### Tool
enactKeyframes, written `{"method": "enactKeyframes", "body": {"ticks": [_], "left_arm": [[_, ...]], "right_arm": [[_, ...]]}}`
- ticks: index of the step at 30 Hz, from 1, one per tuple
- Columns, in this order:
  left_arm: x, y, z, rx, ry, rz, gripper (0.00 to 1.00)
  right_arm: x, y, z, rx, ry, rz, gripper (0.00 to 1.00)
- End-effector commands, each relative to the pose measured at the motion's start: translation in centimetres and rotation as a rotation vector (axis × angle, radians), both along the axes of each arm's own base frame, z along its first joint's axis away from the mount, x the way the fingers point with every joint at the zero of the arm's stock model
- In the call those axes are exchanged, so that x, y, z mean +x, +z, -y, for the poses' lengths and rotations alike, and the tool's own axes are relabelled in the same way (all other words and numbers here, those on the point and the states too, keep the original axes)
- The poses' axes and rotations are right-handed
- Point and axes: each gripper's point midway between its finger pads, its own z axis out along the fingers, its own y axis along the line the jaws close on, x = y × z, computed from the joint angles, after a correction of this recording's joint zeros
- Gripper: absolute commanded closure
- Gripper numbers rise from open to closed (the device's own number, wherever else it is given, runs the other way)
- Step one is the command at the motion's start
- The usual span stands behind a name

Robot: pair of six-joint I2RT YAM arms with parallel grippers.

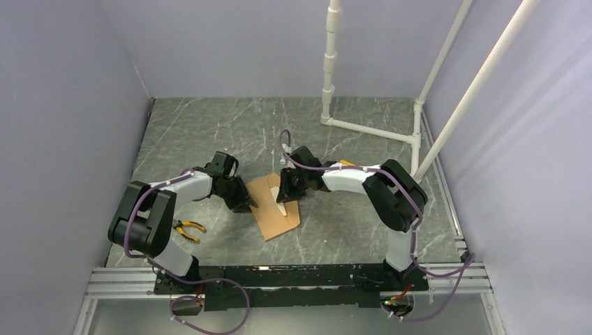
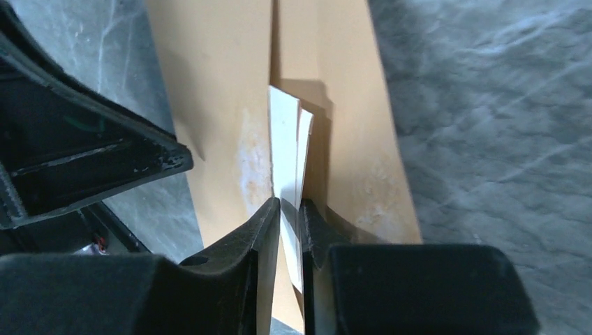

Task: Place the letter into the envelope and seal it

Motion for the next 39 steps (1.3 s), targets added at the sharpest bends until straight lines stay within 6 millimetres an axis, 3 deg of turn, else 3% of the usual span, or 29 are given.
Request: {"method": "enactKeyframes", "body": {"ticks": [1, 7, 11, 14, 18, 23, 28, 39], "left_arm": [[-0.8, -2.5, -1.6, 0.107, -0.019, -0.030, 0.65], [-0.8, -2.5, -2.6, 0.161, -0.024, -0.026, 0.66], [-0.9, -2.8, -2.8, 0.176, -0.028, -0.029, 0.65], [-0.9, -3.0, -2.8, 0.175, -0.036, -0.033, 0.65], [-1.0, -3.2, -2.8, 0.179, -0.042, -0.039, 0.66], [-1.0, -3.2, -2.9, 0.184, -0.045, -0.034, 0.66], [-0.8, -3.4, -2.8, 0.180, -0.053, -0.034, 0.66], [0.1, -3.1, -2.4, 0.170, -0.088, -0.006, 0.66]], "right_arm": [[-0.1, 1.9, -1.8, 0.082, 0.036, 0.014, 0.79], [1.2, 3.1, -0.2, -0.004, -0.017, 0.091, 0.63], [1.7, 3.5, 0.4, -0.026, -0.048, 0.115, 0.60], [1.8, 3.1, 0.2, -0.028, -0.044, 0.112, 0.62], [2.1, 2.1, -0.3, -0.028, -0.046, 0.094, 0.76], [2.6, 0.9, -0.1, -0.064, -0.064, 0.090, 0.85], [2.1, -0.1, -0.7, -0.043, -0.050, 0.051, 0.82], [0.4, 0.5, -3.0, 0.112, 0.010, -0.026, 0.78]]}}
